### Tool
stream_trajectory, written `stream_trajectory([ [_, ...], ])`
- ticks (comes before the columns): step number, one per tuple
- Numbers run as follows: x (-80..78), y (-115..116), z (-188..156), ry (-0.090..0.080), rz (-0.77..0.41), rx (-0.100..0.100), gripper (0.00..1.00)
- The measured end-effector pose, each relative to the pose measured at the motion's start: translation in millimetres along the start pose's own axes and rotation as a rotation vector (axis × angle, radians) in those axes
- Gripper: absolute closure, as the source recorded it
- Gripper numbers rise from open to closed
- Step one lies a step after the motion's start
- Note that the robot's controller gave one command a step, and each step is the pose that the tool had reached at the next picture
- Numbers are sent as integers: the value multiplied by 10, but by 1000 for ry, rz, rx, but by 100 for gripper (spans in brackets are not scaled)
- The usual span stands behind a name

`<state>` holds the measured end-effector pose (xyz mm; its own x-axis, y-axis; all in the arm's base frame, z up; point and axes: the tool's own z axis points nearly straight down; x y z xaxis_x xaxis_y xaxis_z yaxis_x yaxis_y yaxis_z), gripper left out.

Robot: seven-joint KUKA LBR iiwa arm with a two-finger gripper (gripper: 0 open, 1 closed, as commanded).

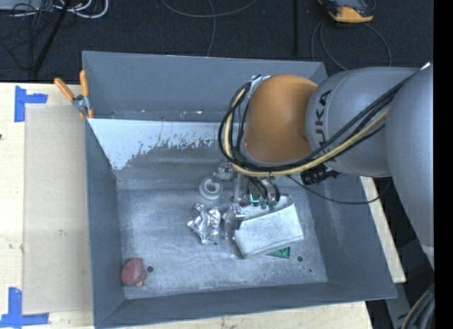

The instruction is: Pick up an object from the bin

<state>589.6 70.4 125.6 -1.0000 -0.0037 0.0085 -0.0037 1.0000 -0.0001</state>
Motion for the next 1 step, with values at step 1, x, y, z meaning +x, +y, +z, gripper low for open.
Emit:
stream_trajectory([
  [1, -30, -125, 452, -36, 250, -8, 0],
])
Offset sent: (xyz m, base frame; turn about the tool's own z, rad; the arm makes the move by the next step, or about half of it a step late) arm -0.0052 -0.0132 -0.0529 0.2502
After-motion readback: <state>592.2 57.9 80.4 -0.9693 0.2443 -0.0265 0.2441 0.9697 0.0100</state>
